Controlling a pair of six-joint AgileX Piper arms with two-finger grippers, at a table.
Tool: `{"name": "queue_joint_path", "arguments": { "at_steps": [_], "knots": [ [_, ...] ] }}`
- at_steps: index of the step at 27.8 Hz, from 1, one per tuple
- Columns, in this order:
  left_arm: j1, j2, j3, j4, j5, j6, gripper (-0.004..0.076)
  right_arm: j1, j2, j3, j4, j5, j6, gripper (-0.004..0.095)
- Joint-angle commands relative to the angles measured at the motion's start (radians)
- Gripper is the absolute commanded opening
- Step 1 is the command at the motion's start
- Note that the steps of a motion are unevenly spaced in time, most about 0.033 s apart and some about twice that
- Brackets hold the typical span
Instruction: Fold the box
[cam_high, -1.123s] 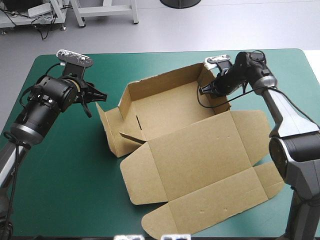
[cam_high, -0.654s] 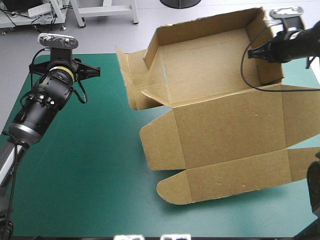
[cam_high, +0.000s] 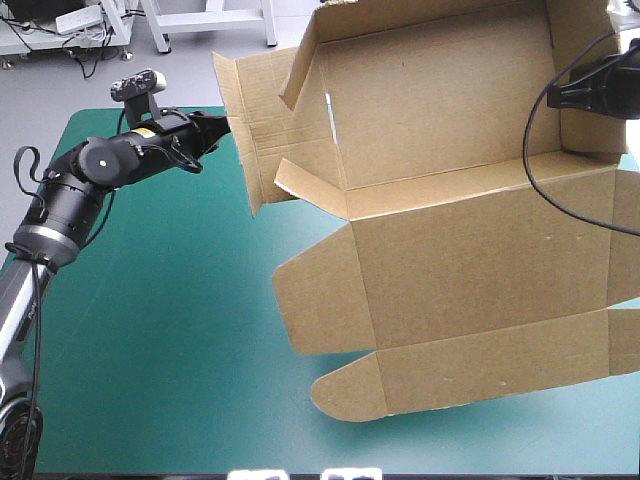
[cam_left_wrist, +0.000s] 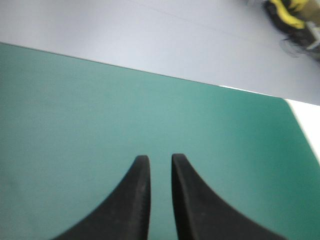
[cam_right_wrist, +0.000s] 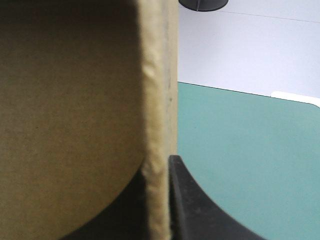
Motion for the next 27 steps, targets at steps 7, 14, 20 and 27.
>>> {"name": "queue_joint_path", "arguments": {
  "at_steps": [7,14,20,27],
  "knots": [
    [0.0,-0.035,-0.034,-0.744,0.27,0.472,0.0023,-0.007,-0.034,-0.026,0.059,-0.039,0.007,-0.0013],
    [0.0,-0.035,-0.06,-0.833,0.417,0.487,0.0023,-0.007,-0.034,-0.026,0.066,-0.039,0.003,-0.0013],
    [0.0,-0.034,-0.064,-0.84,0.494,0.49,0.0026,-0.007,-0.029,-0.025,0.064,-0.053,0.003,-0.0013],
    [0.0,-0.034,-0.07,-0.875,0.59,0.49,0.0196,-0.007,-0.009,-0.022,0.064,-0.06,-0.014,-0.0013]
  ]
}}
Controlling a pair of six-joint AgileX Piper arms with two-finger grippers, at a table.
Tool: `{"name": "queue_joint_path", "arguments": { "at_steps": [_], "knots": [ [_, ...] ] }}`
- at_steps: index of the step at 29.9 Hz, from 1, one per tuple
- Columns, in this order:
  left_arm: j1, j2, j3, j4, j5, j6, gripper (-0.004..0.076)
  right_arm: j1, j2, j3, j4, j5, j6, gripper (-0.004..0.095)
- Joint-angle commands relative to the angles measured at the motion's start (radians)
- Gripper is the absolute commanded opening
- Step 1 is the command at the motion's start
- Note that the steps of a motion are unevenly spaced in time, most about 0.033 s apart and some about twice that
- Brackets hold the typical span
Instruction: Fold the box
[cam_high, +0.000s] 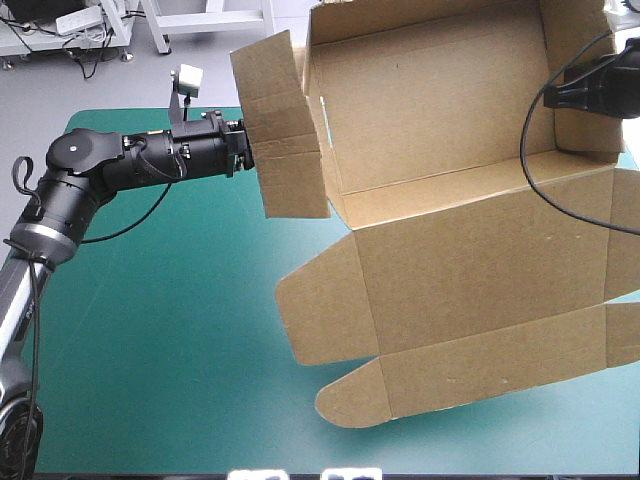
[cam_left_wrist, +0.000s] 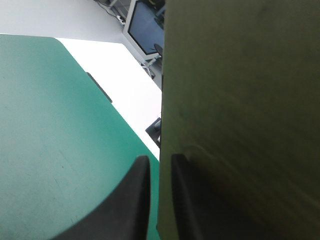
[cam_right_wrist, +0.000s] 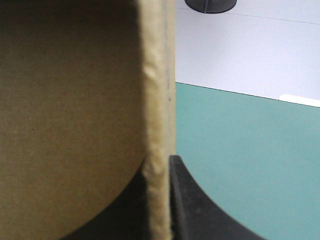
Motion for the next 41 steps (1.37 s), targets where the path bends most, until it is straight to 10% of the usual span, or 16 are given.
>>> {"name": "queue_joint_path", "arguments": {
  "at_steps": [1,6,41],
  "knots": [
    [0.0,-0.035,-0.035,-0.114,0.045,0.0,0.0236,-0.005,-0.009,-0.02,0.036,-0.063,0.002,-0.0013],
    [0.0,-0.035,-0.035,-0.154,0.061,0.0,0.0343,-0.005,0.0,-0.005,0.038,-0.068,0.002,-0.0013],
    [0.0,-0.035,-0.035,-0.135,-0.009,0.04,0.0343,0.039,0.053,-0.005,0.137,-0.058,-0.001,-0.0011]
  ]
}}
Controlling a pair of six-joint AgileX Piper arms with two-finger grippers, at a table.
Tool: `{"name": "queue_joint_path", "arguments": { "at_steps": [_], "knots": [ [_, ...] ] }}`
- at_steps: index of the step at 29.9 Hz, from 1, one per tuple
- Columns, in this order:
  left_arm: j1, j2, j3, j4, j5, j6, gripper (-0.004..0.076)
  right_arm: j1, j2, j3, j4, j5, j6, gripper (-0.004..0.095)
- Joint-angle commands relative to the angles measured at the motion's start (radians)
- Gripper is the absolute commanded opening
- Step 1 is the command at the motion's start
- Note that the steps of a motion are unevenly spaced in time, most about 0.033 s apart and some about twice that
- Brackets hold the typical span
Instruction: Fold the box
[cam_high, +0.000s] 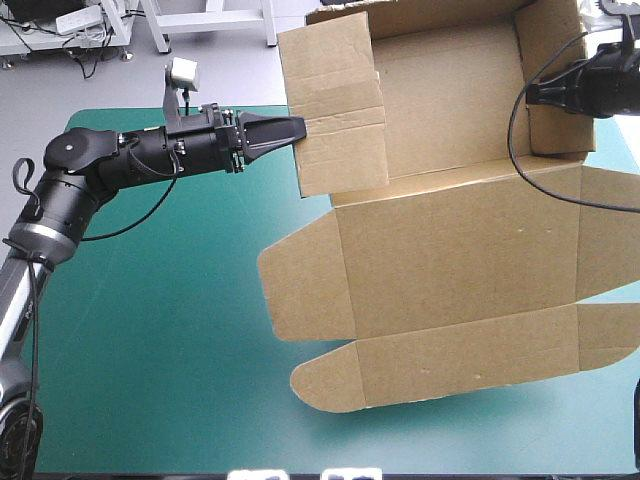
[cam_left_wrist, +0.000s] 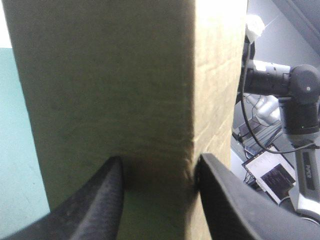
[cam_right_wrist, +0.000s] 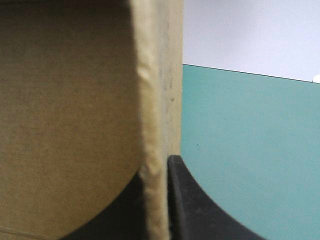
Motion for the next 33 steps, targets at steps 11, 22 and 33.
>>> {"name": "queue_joint_path", "arguments": {
  "at_steps": [11,22,33],
  "knots": [
    [0.0,-0.035,-0.032,0.11,-0.139,-0.013,0.0343,0.218,0.018,-0.021,-0.068,-0.05,0.074,-0.0002],
    [0.0,-0.035,-0.033,0.414,-0.271,-0.161,0.0342,0.322,0.055,-0.021,-0.141,-0.052,0.134,-0.0002],
    [0.0,-0.02,-0.033,0.59,-0.334,-0.296,0.0335,0.38,0.066,-0.021,-0.089,-0.088,0.171,-0.0002]
  ]
}}
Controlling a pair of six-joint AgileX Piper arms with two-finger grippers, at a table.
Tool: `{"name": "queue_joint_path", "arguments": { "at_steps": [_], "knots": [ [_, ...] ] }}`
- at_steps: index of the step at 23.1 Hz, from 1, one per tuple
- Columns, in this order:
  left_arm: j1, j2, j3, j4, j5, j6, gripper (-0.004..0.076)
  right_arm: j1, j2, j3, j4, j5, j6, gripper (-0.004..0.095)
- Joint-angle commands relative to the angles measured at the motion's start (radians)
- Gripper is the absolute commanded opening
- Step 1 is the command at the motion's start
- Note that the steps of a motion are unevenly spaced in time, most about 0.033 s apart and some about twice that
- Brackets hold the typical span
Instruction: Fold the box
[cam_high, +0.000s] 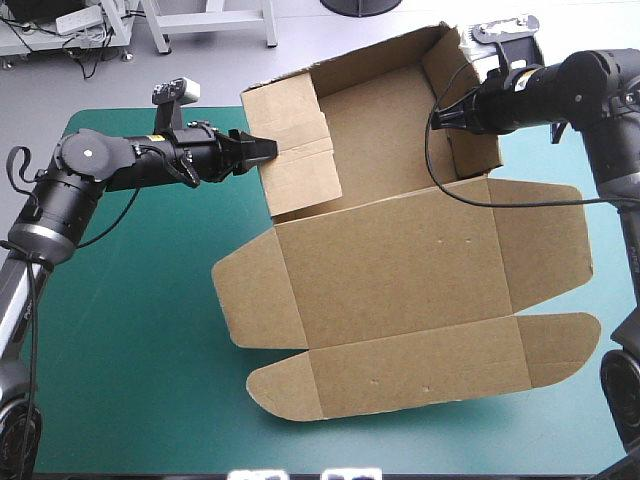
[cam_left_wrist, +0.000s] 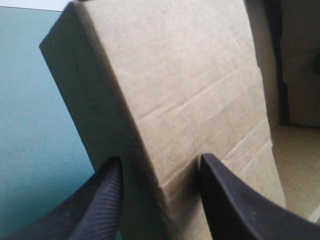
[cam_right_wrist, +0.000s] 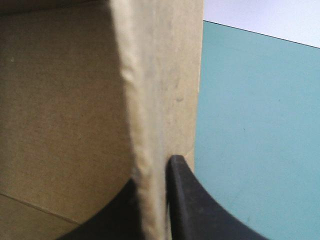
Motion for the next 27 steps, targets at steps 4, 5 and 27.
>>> {"name": "queue_joint_path", "arguments": {
  "at_steps": [4,5,27],
  "knots": [
    [-0.001,0.001,-0.031,-0.019,-0.08,-0.031,0.0312,0.088,-0.026,-0.026,0.154,-0.048,0.022,-0.0002],
    [-0.001,0.01,-0.031,-0.019,-0.08,-0.033,0.0307,0.104,-0.02,-0.026,0.154,-0.053,0.025,-0.0002],
    [-0.155,0.201,-0.366,0.621,0.336,-0.304,-0.001,0.157,0.121,0.049,-0.01,0.053,0.153,-0.0003]
  ]
}}
